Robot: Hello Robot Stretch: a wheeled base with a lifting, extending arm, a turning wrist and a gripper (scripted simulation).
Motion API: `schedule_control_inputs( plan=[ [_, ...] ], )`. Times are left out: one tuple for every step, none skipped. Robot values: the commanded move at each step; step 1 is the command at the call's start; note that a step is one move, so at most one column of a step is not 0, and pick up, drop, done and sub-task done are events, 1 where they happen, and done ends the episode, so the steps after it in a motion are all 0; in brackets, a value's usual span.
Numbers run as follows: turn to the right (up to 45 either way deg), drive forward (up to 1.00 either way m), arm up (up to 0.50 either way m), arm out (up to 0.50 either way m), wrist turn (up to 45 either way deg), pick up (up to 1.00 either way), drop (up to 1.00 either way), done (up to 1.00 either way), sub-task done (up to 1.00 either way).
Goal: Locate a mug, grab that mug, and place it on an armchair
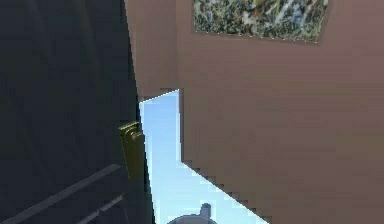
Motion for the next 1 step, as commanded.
schedule_control_inputs(
  plan=[
    [0.0, 0.20, 0.00, 0.00, 0.0, 0.00, 0.00, 0.00, 0.00]
  ],
)
